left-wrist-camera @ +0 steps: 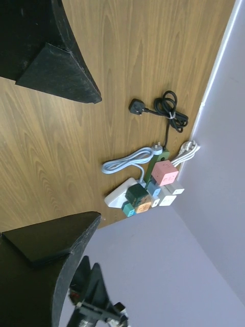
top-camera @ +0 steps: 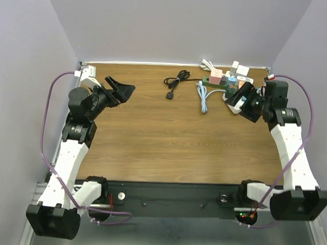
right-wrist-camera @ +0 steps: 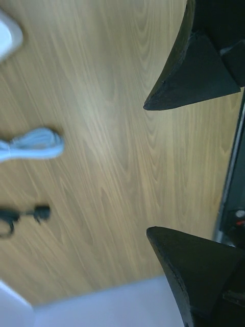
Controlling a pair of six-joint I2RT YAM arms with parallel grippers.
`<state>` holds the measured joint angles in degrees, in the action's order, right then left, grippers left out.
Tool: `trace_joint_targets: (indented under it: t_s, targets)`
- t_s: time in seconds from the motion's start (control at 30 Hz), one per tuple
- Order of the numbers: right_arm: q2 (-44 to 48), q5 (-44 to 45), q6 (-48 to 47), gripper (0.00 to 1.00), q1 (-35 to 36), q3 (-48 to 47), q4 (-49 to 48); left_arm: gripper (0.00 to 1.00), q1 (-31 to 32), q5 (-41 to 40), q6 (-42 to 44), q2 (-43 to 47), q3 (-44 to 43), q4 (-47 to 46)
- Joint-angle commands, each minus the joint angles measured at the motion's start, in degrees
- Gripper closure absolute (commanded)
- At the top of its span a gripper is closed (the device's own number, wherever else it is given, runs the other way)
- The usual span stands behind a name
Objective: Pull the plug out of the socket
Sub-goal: Move the socket to the center of the board.
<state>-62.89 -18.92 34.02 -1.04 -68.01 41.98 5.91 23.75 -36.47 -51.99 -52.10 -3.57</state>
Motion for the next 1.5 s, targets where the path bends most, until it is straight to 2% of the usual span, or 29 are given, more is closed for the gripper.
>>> trace_joint_targets:
  t_s: [0.0,0.17,0.33,0.47,0.57,0.67,0.9,1.23,1.33,1.47]
  targets:
    - [-7.1,15.6,-3.5,0.0,0.2,-5.3,5.0,0.01,0.2,3.2,1.9,-2.0,0.6,-1.9]
    - [-16.4,26.8,2.4,0.0,0.1,-4.6,1.5,0.02,0.2,3.5,2.3,-2.4,2.2,-1.0]
    - [-15.9,27.4,12.2,0.0,-2.0,4.7,-13.6,0.03,0.2,3.9,2.1,0.0,5.5,0.1]
    - [-17.9,28.2,16.2,0.0,-3.8,8.6,-18.9,0.03,0.2,2.5,4.1,3.4,7.8,3.1]
    - [-19.9,25.9,18.3,0.01,-6.7,11.7,-22.9,0.03,0.2,1.8,4.9,5.0,8.7,5.0]
    - [-22.3,19.3,19.2,0.04,-9.9,15.0,-29.4,0.03,0.2,1.5,5.6,5.8,9.5,6.4]
    - [-28.6,10.4,18.7,0.07,-12.7,15.2,-39.2,0.03,0.2,1.5,5.7,6.0,10.3,6.7]
    - [-39.3,6.5,22.7,0.12,-14.7,13.8,-46.1,0.03,0.2,1.7,5.8,5.1,8.5,6.6]
    - [-41.8,6.5,23.5,0.19,-14.9,12.9,-46.8,0.04,0.2,1.7,6.1,5.1,8.3,7.1]
    - [-43.2,5.7,23.6,0.34,-15.0,11.5,-48.1,0.04,0.2,1.3,6.6,5.6,8.5,7.7]
